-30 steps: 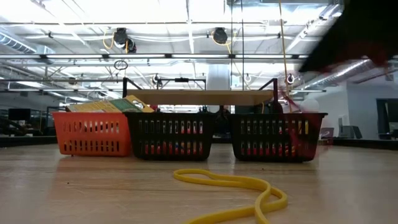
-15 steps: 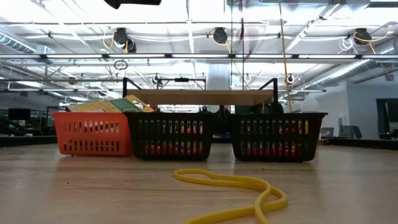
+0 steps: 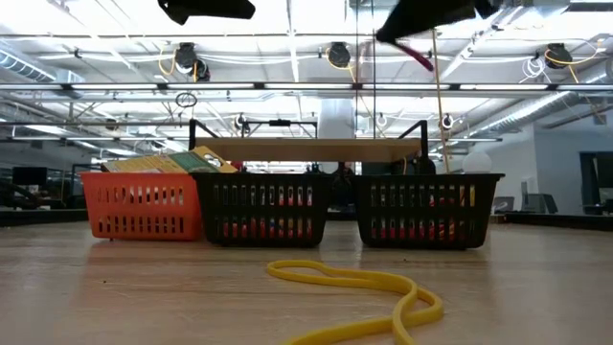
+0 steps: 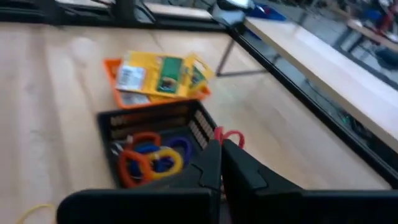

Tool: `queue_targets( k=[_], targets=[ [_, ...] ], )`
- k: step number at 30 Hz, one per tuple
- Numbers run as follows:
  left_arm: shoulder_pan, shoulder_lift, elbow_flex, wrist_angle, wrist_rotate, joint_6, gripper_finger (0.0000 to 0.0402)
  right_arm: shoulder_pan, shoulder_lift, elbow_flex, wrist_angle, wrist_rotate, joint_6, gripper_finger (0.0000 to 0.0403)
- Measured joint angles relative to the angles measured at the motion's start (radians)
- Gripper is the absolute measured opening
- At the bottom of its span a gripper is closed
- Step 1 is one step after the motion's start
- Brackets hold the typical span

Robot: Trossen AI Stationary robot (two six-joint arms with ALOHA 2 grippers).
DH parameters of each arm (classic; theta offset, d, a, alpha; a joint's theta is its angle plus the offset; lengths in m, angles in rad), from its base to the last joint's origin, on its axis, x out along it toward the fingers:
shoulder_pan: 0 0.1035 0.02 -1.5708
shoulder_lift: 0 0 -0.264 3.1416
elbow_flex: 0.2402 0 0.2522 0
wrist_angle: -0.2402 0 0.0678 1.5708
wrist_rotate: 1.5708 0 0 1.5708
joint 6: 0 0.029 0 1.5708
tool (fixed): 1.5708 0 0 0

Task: Pick & Place Office Desk Supplies
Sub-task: Put the red rubber band into the right black bin

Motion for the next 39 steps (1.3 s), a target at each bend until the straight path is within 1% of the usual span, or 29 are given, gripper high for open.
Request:
queue_targets(
  k=[2,6,9,12,16,25,29,33,39],
  targets=[
    [0.000,0.000,0.000,0.000,0.000,0.001,0.0225,-0.009,0.000,0.000,-0.067,-0.002,0.076,0.0000],
    [0.000,0.000,0.000,0.000,0.000,0.003,0.0225,-0.026,0.000,0.000,-0.208,-0.075,0.246,0.0000],
    [0.000,0.000,0.000,0.000,0.002,-0.004,0.0225,-0.026,0.000,0.000,-0.261,-0.084,0.321,0.0000],
    [0.000,0.000,0.000,0.000,0.002,-0.008,0.0225,-0.027,0.000,-0.015,-0.253,-0.107,0.342,0.0000],
    [0.000,0.000,0.000,0.000,0.002,-0.008,0.0225,-0.032,0.000,-0.039,-0.252,-0.112,0.366,0.0000],
    [0.000,0.000,0.000,0.000,0.002,0.001,0.0225,-0.061,0.000,-0.104,-0.235,-0.198,0.466,0.0000],
    [0.000,0.000,0.000,0.000,0.002,0.003,0.0225,-0.072,0.000,-0.119,-0.198,-0.238,0.462,0.0003],
    [0.000,0.000,0.000,0.000,0.002,-0.003,0.0225,-0.073,0.000,-0.119,-0.142,-0.237,0.407,0.0029],
    [0.000,0.000,0.000,0.000,0.002,-0.008,0.0225,-0.073,0.000,-0.119,-0.075,-0.235,0.337,0.0106]
  ],
)
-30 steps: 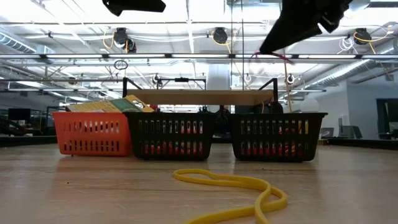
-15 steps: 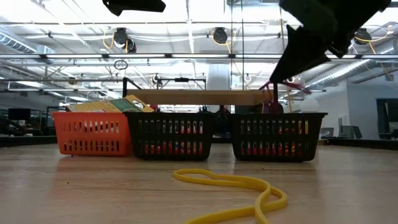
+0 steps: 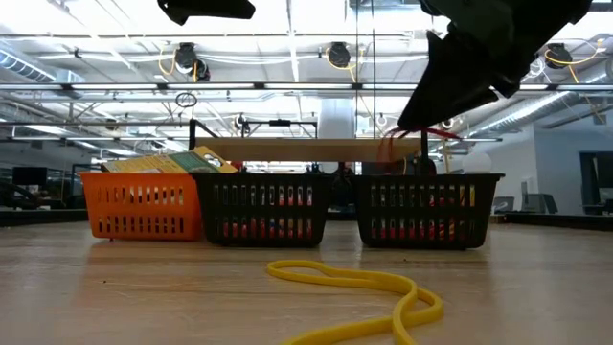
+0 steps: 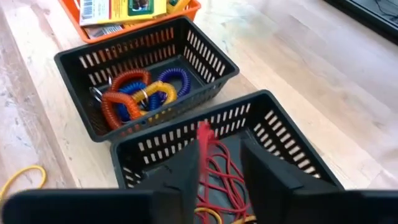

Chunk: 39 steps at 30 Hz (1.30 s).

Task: Pick & Place Office Desk Supplies
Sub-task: Put the red rubber band into the right black bin, then put the yellow rubber band into the right black bin

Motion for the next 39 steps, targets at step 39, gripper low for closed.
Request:
queue_targets(
  k=[39],
  targets=[
    [-0.184,0.000,0.000,0.020,-0.063,0.162,0.0225,0.188,0.137,0.000,0.610,-0.180,-0.060,0.0258]
  ],
)
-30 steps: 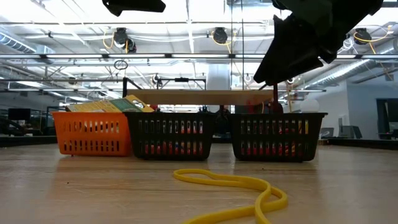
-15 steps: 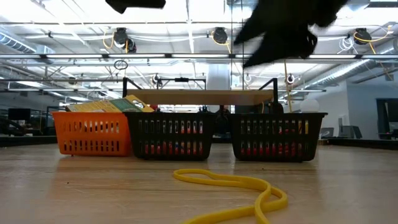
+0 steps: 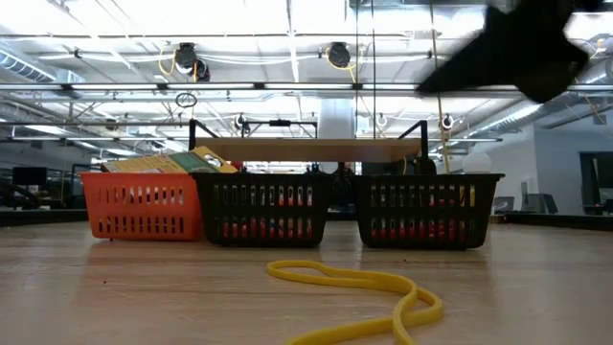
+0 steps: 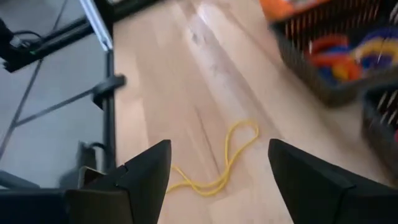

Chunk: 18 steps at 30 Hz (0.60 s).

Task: Pick & Place Office Desk Supplies
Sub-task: Put the yellow rubber band into the right black bin

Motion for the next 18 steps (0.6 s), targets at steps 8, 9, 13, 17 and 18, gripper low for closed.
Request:
queue_targets(
  k=[8,9,13,17,18],
  targets=[
    [-0.010,0.000,0.000,0.016,-0.002,0.006,0.0225,0.033,0.184,0.097,0.062,-0.004,0.109,0.0258],
    [-0.009,0.000,0.000,0.016,-0.002,0.007,0.0225,0.034,0.203,0.116,0.057,-0.003,0.116,0.0258],
    [-0.010,0.000,0.000,0.016,-0.002,0.007,0.0225,0.037,0.270,0.210,-0.001,0.000,0.137,0.0258],
    [-0.010,0.000,0.000,0.014,-0.001,0.007,0.0225,0.030,0.317,0.276,-0.145,-0.001,0.209,0.0258],
    [-0.010,0.000,0.000,0.011,-0.001,0.007,0.0225,0.027,0.326,0.286,-0.170,0.000,0.223,0.0258]
  ],
)
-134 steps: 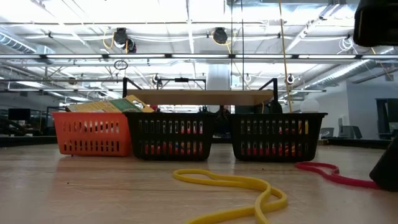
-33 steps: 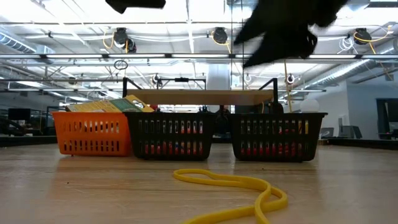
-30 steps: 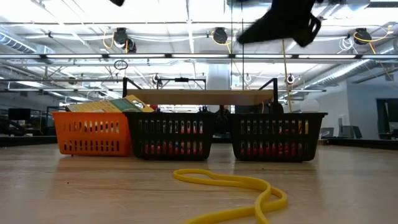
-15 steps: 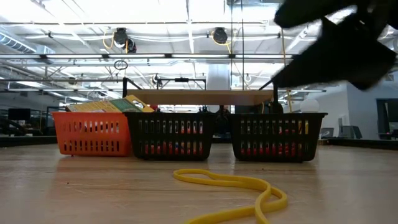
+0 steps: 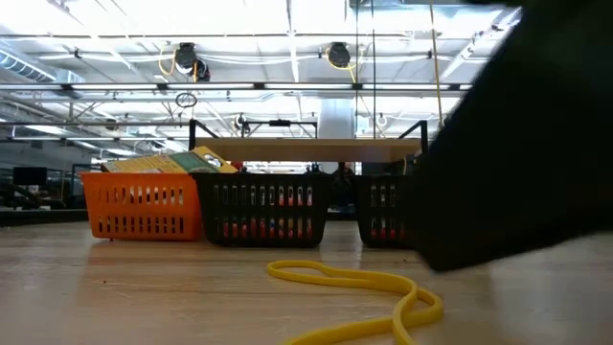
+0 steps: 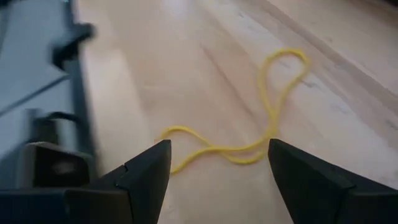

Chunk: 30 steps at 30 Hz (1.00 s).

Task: Pick & Place Office Desk Supplies
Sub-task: Put the yellow rubber band into the right black bin

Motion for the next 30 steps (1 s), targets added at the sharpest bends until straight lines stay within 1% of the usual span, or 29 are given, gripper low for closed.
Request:
queue_targets(
  k=[4,9,19,23,26,30],
  targets=[
    [0.000,0.000,0.000,-0.008,0.000,0.003,0.0225,-0.014,0.003,0.004,-0.070,0.001,0.047,0.0258],
    [0.001,0.000,0.000,-0.012,0.001,0.034,0.0225,-0.038,0.001,0.005,-0.118,-0.002,0.051,0.0258],
    [0.017,0.000,0.000,-0.027,0.000,0.049,0.0225,-0.105,-0.005,0.007,-0.168,-0.094,0.073,0.0258],
    [0.016,0.000,0.000,-0.034,-0.001,0.038,0.0225,-0.114,-0.004,0.007,-0.179,-0.105,0.075,0.0258],
    [0.012,0.000,0.000,-0.036,0.000,0.026,0.0225,-0.119,-0.003,0.007,-0.224,-0.126,0.112,0.0257],
    [0.002,0.000,0.000,-0.039,0.000,0.026,0.0225,-0.123,-0.002,0.007,-0.281,-0.189,0.172,0.0244]
  ],
)
